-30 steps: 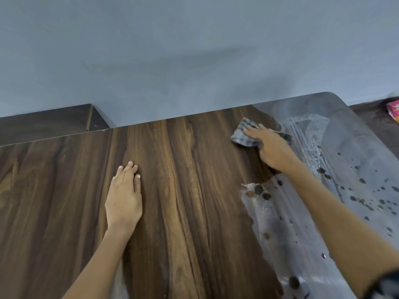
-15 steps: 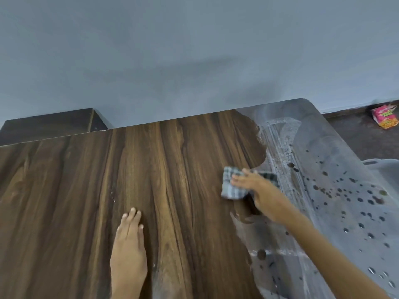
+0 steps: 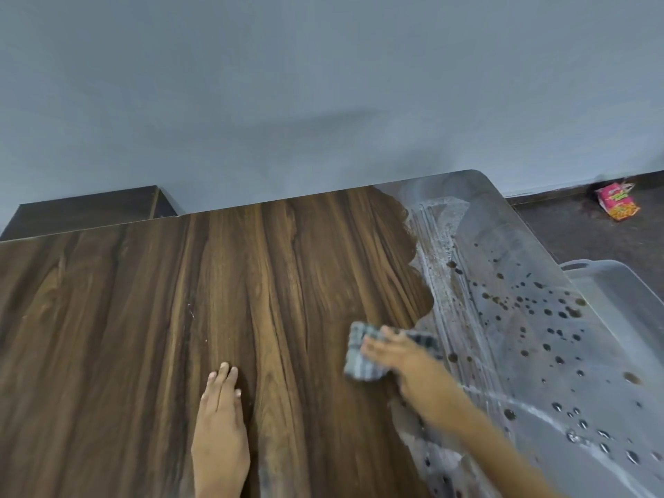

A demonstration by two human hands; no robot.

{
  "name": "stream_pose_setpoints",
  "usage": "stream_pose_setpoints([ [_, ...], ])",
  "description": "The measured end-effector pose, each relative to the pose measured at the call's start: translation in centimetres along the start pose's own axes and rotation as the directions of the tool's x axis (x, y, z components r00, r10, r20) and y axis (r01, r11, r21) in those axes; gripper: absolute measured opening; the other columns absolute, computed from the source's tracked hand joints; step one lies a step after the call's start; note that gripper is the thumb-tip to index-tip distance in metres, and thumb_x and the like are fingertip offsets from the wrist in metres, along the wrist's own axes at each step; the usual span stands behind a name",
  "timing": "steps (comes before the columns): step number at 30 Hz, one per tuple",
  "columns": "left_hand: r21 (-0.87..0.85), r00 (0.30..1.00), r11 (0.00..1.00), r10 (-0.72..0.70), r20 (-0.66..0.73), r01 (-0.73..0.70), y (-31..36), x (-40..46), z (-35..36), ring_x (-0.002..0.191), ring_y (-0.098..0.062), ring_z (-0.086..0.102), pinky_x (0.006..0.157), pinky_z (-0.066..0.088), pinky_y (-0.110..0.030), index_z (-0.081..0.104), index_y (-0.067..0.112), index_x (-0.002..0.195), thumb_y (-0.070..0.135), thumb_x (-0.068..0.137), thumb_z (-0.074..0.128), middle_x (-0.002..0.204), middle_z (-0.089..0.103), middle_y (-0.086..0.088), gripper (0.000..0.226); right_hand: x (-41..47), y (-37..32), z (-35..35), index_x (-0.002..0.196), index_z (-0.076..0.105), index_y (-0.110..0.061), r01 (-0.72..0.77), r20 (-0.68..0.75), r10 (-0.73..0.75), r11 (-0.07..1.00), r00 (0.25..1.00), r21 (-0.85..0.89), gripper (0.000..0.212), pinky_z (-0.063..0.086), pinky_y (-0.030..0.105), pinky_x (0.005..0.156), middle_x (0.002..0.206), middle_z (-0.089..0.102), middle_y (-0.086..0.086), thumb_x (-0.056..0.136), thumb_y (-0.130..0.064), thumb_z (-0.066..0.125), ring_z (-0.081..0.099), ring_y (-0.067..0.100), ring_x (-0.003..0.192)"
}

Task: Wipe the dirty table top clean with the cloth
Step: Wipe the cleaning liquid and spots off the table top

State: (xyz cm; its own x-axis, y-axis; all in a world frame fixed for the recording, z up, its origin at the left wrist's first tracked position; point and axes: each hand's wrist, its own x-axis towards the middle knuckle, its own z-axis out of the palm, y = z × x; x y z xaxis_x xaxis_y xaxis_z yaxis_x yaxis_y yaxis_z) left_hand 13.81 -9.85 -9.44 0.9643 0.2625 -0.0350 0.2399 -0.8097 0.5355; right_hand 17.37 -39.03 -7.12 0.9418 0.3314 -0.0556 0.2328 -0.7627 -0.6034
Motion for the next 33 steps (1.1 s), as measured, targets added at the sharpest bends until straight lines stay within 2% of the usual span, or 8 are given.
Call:
stream_pose_setpoints([
  [6,-0.033,1.000,0.999,-0.003,0.013,0.004,-0.2,-2.5,-0.4,0.139,-0.018,0.025,0.115,0.020,-0.036,0.045,0.004,0.134,0.007,0.097,0.037,0.145,0.039,-0.006,0.038,7.6,-1.3,0.0,0.143,0.033,-0.020,-0.198,-0.155,0.196,0.980,0.968,0.007,0.074,0.003,0.029,0.118,0.153,0.027,-0.002,0.080,0.018,0.040,0.009,0.022,0.145],
  [12,-0.056,0.997,0.998,0.038,0.074,-0.034,-0.1,-5.3,-1.6,0.140,-0.010,0.017,0.117,0.016,-0.033,0.038,0.010,0.139,0.015,0.099,0.032,0.150,0.031,0.000,0.041,-3.6,-7.3,5.8,0.142,0.034,-0.016,0.205,0.116,-0.208,0.978,0.971,0.041,0.069,-0.013,0.018,0.110,0.151,0.025,-0.005,0.082,0.015,0.040,-0.004,0.011,0.138],
  [15,-0.075,0.994,0.995,0.071,0.088,-0.064,-0.5,-6.4,-2.1,0.137,-0.002,0.013,0.117,0.016,-0.033,0.036,0.011,0.140,0.018,0.099,0.030,0.150,0.030,0.002,0.042,-7.3,-4.8,4.3,0.138,0.038,-0.019,0.047,0.033,-0.048,0.997,0.998,0.055,0.067,-0.006,0.016,0.114,0.143,0.031,-0.011,0.080,0.016,0.042,0.008,0.007,0.139],
  [17,-0.080,0.991,0.993,0.092,0.096,-0.085,-1.0,-7.1,-2.4,0.135,0.000,0.011,0.117,0.017,-0.034,0.036,0.011,0.140,0.019,0.099,0.030,0.150,0.029,0.002,0.042,-6.2,-2.6,2.6,0.137,0.034,-0.019,-0.099,-0.093,0.101,0.995,0.991,0.033,0.068,0.003,0.028,0.118,0.145,0.036,-0.003,0.081,0.017,0.045,0.017,0.018,0.142],
  [21,-0.075,0.987,0.991,0.115,0.113,-0.107,-1.8,-8.5,-2.6,0.137,0.000,0.011,0.117,0.017,-0.034,0.035,0.011,0.141,0.020,0.099,0.029,0.151,0.029,0.003,0.043,0.1,-2.4,1.2,0.144,0.032,-0.017,-0.284,-0.164,0.280,0.959,0.946,-0.002,0.067,0.005,0.030,0.116,0.152,0.028,0.000,0.085,0.014,0.038,0.011,0.025,0.144],
  [24,-0.067,0.985,0.992,0.113,0.133,-0.104,-2.1,-9.5,-2.8,0.140,-0.008,0.015,0.117,0.015,-0.033,0.035,0.010,0.141,0.020,0.099,0.030,0.150,0.029,0.001,0.043,0.7,-5.2,4.0,0.142,0.035,-0.017,-0.238,-0.110,0.240,0.971,0.965,0.026,0.072,0.004,0.030,0.116,0.153,0.027,0.002,0.080,0.019,0.036,0.010,0.025,0.144],
  [29,-0.076,0.980,0.988,0.146,0.137,-0.137,-3.1,-10.7,-2.9,0.141,-0.011,0.017,0.117,0.019,-0.037,0.038,0.008,0.139,0.018,0.099,0.032,0.150,0.032,-0.001,0.042,-10.0,-8.4,8.5,0.139,0.040,-0.019,0.100,0.057,-0.101,0.995,0.993,0.030,0.072,-0.002,0.018,0.114,0.148,0.028,-0.010,0.077,0.016,0.041,0.005,0.008,0.140],
  [33,-0.105,0.977,0.983,0.166,0.135,-0.152,-3.4,-11.4,-3.2,0.140,-0.009,0.018,0.116,0.021,-0.038,0.039,0.009,0.139,0.018,0.099,0.033,0.149,0.032,0.001,0.042,-15.2,-5.7,5.1,0.138,0.044,-0.018,-0.147,-0.042,0.151,0.985,0.988,0.094,0.067,0.002,0.017,0.116,0.147,0.029,-0.008,0.080,0.015,0.038,0.013,0.011,0.142],
])
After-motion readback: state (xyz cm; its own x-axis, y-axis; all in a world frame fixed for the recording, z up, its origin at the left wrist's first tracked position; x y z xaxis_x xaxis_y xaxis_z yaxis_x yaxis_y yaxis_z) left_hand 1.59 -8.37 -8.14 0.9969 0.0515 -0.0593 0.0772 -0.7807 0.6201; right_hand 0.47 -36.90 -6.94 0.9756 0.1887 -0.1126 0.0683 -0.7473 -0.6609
